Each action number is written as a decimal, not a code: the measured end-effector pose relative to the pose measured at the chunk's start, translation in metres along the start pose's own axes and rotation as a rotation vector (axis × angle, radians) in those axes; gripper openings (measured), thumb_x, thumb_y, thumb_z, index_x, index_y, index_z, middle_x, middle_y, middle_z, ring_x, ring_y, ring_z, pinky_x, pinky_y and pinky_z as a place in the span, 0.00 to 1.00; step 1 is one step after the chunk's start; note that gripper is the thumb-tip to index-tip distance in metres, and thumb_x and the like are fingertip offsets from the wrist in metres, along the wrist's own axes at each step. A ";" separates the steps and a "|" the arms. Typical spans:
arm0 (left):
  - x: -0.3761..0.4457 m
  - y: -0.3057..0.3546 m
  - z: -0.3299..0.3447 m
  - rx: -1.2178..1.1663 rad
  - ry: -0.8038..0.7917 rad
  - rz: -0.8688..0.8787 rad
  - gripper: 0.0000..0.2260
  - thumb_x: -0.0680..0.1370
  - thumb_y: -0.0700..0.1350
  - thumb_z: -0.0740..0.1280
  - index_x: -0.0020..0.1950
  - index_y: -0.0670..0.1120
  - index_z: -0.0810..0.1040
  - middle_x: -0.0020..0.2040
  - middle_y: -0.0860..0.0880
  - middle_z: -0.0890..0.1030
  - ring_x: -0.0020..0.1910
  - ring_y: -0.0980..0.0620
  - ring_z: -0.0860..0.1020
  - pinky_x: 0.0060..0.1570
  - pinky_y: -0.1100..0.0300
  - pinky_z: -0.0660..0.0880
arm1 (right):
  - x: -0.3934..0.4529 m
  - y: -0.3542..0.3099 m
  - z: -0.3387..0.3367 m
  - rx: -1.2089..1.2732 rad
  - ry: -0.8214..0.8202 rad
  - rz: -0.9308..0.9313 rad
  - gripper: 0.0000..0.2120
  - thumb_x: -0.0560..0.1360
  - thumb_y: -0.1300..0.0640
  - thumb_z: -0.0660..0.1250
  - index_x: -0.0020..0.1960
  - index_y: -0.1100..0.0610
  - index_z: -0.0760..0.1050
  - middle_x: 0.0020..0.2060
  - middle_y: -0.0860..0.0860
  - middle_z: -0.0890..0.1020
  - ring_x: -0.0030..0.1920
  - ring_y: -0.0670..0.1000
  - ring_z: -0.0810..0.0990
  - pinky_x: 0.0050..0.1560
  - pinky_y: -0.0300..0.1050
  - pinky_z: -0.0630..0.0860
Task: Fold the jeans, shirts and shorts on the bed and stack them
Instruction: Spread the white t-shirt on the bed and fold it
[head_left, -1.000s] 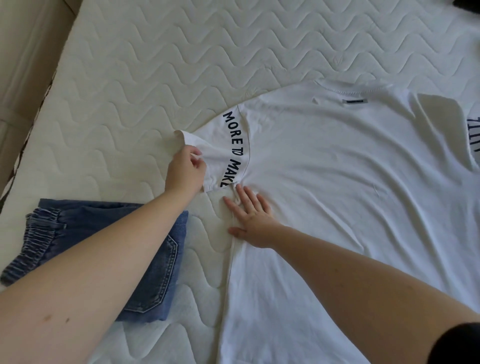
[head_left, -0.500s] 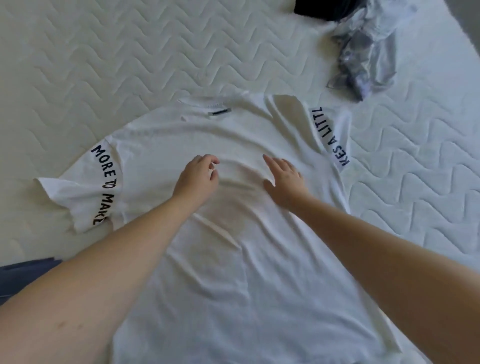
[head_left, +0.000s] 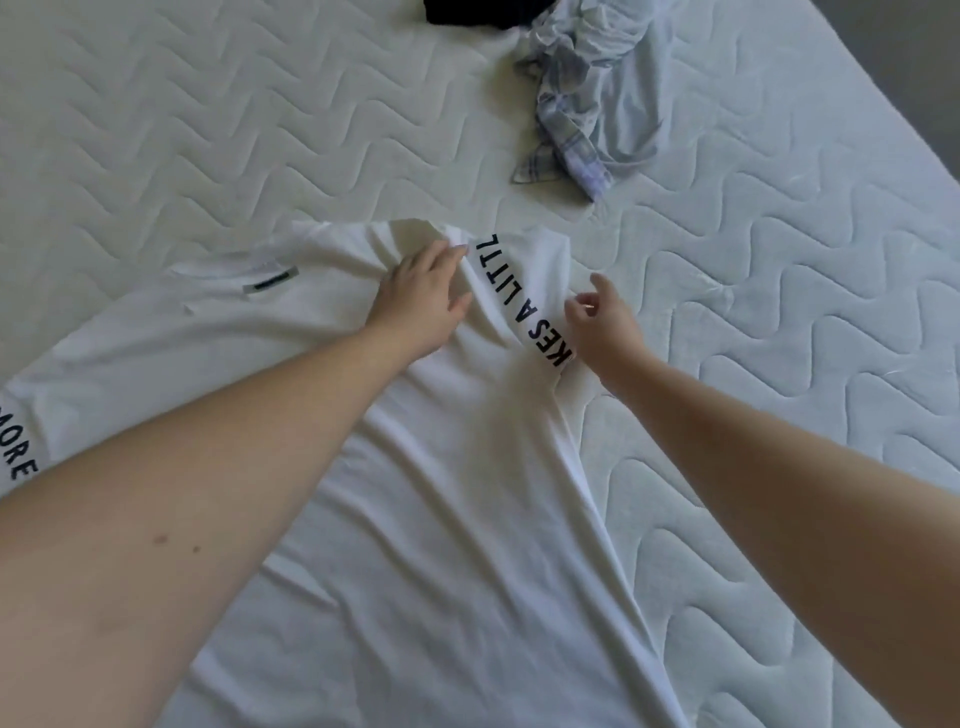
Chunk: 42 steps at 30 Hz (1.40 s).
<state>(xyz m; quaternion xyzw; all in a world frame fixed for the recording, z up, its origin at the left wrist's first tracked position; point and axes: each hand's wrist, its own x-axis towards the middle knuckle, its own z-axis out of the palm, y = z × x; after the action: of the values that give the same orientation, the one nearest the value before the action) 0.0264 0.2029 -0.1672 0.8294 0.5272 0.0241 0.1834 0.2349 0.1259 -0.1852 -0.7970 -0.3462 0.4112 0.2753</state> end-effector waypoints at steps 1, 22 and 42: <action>0.013 0.002 -0.001 0.020 0.016 -0.009 0.27 0.80 0.52 0.63 0.77 0.49 0.60 0.78 0.46 0.59 0.75 0.44 0.59 0.71 0.50 0.58 | 0.004 -0.004 -0.001 0.066 -0.031 0.018 0.28 0.80 0.51 0.62 0.77 0.53 0.58 0.63 0.49 0.76 0.56 0.51 0.78 0.52 0.48 0.77; 0.112 0.033 -0.016 -0.237 -0.180 -0.053 0.05 0.78 0.47 0.68 0.53 0.48 0.78 0.49 0.49 0.78 0.49 0.49 0.75 0.45 0.60 0.67 | 0.012 -0.003 -0.046 1.042 -0.370 0.075 0.07 0.75 0.64 0.65 0.52 0.58 0.75 0.51 0.58 0.81 0.51 0.56 0.80 0.56 0.55 0.76; 0.119 0.068 0.021 0.157 -0.214 -0.038 0.14 0.78 0.50 0.66 0.63 0.56 0.75 0.63 0.51 0.78 0.64 0.46 0.73 0.64 0.52 0.64 | 0.019 0.026 -0.062 0.289 -0.020 0.142 0.32 0.72 0.54 0.69 0.73 0.47 0.63 0.45 0.46 0.79 0.40 0.44 0.79 0.29 0.33 0.71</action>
<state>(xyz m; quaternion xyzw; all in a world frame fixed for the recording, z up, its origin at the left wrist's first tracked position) 0.1425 0.2766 -0.1828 0.8290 0.5203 -0.1092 0.1734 0.3038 0.1152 -0.1813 -0.7673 -0.2290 0.4833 0.3540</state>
